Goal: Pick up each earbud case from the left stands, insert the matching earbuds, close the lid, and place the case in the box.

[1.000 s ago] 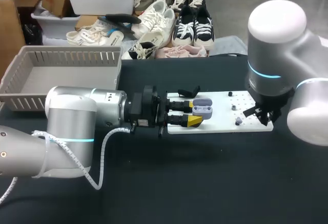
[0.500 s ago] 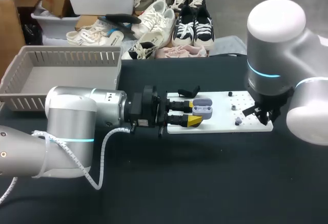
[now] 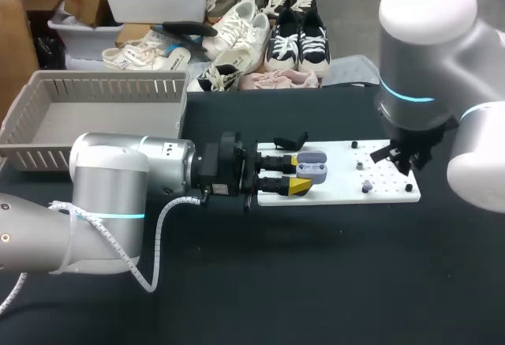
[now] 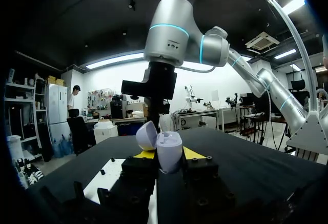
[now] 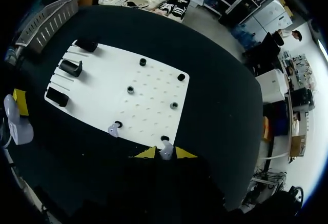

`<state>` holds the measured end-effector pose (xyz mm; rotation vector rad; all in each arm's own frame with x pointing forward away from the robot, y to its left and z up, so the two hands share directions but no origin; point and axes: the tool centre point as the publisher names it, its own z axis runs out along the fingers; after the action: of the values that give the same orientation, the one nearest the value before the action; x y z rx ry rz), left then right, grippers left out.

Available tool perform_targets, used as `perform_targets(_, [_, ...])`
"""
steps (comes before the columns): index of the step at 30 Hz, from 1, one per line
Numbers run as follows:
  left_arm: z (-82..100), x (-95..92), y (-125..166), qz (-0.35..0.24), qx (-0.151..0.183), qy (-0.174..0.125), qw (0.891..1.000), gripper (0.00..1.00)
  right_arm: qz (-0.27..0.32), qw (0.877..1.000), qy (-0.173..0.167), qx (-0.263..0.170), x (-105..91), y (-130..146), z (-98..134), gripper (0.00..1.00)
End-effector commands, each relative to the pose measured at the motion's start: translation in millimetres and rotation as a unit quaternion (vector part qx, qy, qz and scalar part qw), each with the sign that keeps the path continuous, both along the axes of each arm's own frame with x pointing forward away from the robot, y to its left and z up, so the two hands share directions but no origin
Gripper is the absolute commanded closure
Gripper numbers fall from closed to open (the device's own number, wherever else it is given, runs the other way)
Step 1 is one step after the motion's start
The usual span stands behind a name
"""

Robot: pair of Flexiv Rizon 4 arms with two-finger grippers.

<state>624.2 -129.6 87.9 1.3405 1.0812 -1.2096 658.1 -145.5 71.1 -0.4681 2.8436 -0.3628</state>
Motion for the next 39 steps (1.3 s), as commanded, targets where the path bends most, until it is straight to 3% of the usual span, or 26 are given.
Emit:
perform_targets(1, [-0.2,-0.4,0.2,0.001,0.0,-0.001,1.0,1.0,0.015,1.0,-0.002,0.014,-5.1,-0.6,5.2,1.0])
perform_targets(6, [-0.2,-0.4,0.2,0.001,0.0,-0.001,1.0,1.0,0.026,0.999,0.001,0.023,-6.5,3.8,9.4,1.0])
perform_targets(12, [-0.2,-0.4,0.2,0.001,0.0,-0.001,1.0,1.0,-0.057,0.998,-0.007,-0.019,-2.2,-3.0,22.7,1.0])
perform_targets(17, [-0.2,-0.4,0.2,0.001,0.0,-0.001,1.0,1.0,-0.112,0.994,0.005,-0.001,-2.8,-1.2,25.8,1.0])
perform_targets(26, [-0.2,-0.4,0.2,0.001,0.0,-0.001,1.0,1.0,-0.137,0.99,0.025,0.03,-13.3,7.1,23.8,1.0])
perform_targets(39, [-0.2,-0.4,0.2,0.001,0.0,-0.001,1.0,1.0,-0.137,0.99,0.025,0.03,-13.3,7.1,23.8,1.0])
